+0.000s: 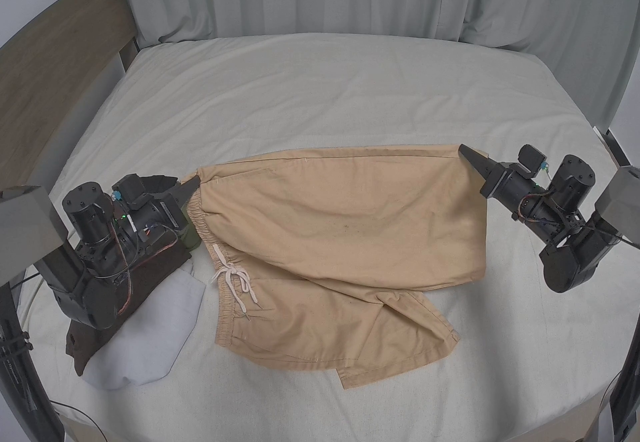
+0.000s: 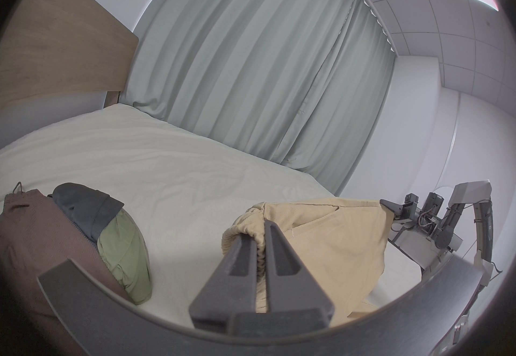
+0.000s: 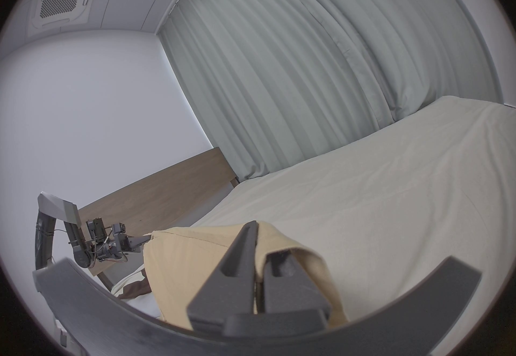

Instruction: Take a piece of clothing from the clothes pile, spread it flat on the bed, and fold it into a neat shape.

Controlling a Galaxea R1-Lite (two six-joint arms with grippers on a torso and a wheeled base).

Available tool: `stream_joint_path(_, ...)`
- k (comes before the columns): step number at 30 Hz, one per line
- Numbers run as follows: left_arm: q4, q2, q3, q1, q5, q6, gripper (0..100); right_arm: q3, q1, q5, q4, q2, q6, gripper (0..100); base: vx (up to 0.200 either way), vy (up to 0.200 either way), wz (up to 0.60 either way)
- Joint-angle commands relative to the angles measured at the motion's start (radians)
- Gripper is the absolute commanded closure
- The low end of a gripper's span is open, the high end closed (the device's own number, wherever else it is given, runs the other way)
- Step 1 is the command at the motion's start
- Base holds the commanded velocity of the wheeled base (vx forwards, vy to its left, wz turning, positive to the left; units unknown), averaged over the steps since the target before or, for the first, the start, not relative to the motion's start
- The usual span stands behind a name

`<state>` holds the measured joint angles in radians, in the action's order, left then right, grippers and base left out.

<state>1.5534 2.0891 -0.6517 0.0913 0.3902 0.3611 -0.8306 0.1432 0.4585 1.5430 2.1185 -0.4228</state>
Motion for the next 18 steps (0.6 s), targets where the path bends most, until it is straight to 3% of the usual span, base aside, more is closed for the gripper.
stream_joint_path(1, 0.001, 0.052, -0.039, 0.001, -0.005, 0.006, 100, -0.059, -0.004, 0.000, 0.000, 0.072, -0.001, 100, 0.000, 0.000, 0.00)
stream_joint_path(18, 0.001, 0.230, -0.253, 0.022, -0.108, 0.107, 100, -0.354, -0.011, -0.004, -0.021, 0.256, -0.077, 100, 0.000, 0.000, 0.00)
